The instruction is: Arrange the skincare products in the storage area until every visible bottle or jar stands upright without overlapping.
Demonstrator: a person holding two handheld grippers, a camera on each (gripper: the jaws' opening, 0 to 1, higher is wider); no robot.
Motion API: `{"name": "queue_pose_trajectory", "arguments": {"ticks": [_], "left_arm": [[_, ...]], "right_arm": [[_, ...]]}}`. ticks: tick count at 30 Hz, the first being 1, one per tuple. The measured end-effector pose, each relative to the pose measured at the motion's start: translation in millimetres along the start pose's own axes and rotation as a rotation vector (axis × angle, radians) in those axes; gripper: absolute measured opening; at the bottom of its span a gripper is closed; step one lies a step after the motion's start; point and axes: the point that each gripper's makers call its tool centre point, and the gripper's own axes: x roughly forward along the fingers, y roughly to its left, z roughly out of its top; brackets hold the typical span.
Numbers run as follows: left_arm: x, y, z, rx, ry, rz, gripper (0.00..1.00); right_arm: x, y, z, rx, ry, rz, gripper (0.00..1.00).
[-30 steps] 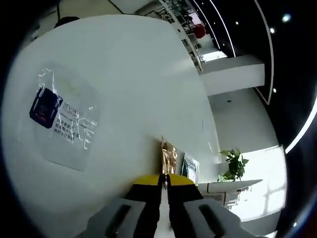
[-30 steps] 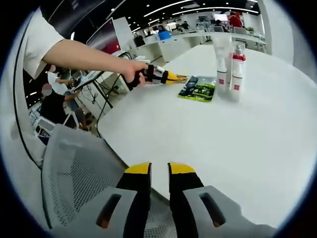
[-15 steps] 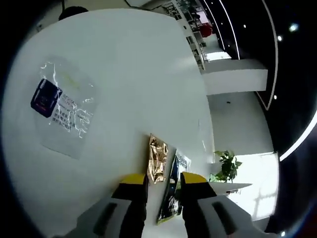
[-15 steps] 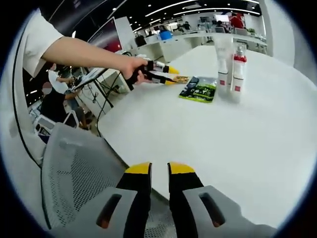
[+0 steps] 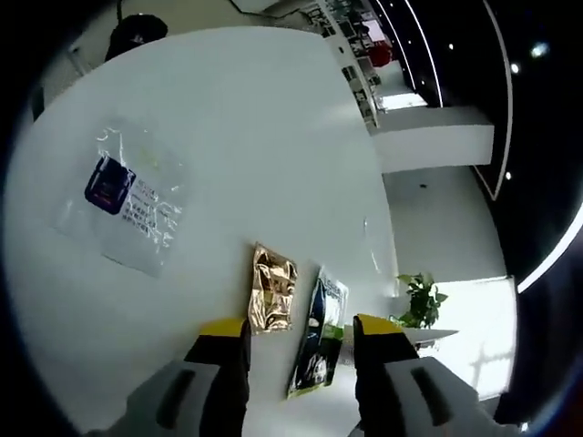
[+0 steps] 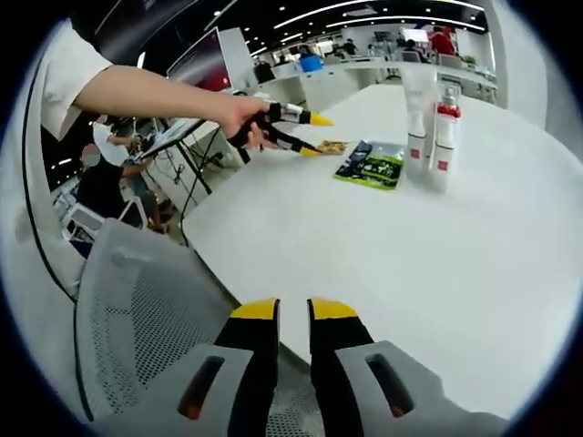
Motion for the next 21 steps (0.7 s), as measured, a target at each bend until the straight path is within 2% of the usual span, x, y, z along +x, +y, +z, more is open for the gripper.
{"name": "queue_pose_trajectory", "arguments": {"ticks": [5,8,13,16,21], "left_arm": [[9,-2.3,2.9,0.037,0.011,0.023,0.46],[13,-2.3,1.8,0.083,0.046,0.057,0.45],[16,2.2,0.7,0.275,0.138,0.168,0.45],[14,4.7,0.7,0.343,0.155,0.224,0.46],[9,7.5,-2.3,0.461,0.205,0.269,0.50]], "right_arm": [[-1,0,-0.5,-0.002,0.001,-0.001,0.10],[0,0,-1.1,-0.002,0.003,0.001,0.10],[0,0,-1.2,0.000,0.006,0.004,0.09],[-1,1,0.0,-0.002,0.002,0.005,0.09],[0,1,-1.6,-0.004,0.009,0.008,0.08]]}}
